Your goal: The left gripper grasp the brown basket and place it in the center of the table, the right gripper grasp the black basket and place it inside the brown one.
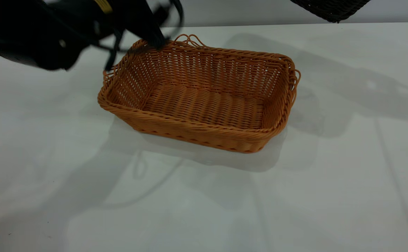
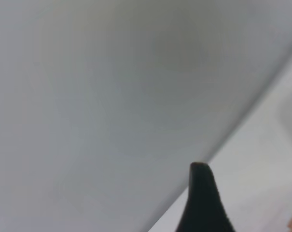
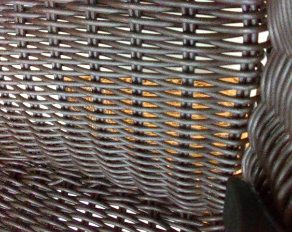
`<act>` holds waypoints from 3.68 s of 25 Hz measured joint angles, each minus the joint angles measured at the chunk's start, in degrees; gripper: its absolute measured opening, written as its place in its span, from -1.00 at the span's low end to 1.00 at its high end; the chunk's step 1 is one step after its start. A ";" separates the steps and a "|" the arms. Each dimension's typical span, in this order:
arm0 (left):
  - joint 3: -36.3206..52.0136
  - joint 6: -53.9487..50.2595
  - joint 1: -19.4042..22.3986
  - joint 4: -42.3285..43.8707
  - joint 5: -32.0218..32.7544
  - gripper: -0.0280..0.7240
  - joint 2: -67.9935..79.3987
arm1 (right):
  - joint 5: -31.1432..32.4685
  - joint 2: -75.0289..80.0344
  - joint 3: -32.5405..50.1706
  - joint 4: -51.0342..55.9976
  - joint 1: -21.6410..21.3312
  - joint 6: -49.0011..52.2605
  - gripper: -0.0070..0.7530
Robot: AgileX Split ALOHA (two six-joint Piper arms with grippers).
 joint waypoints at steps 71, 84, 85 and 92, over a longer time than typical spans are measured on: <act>-17.27 -144.07 28.47 108.18 11.26 -0.03 -38.49 | -8.40 7.69 -0.58 -24.19 29.43 -2.36 0.51; -18.47 -147.95 28.47 108.18 -3.81 -0.03 -39.01 | -3.87 -21.63 -0.58 -35.84 29.43 0.56 0.50; -18.47 -148.08 28.47 108.18 -4.34 -0.03 -39.53 | -3.10 -23.92 -0.58 -35.84 29.43 0.68 0.50; -18.47 -148.40 28.47 108.18 -4.99 -0.03 -46.46 | 6.11 -38.72 -0.58 -35.91 29.43 3.72 0.49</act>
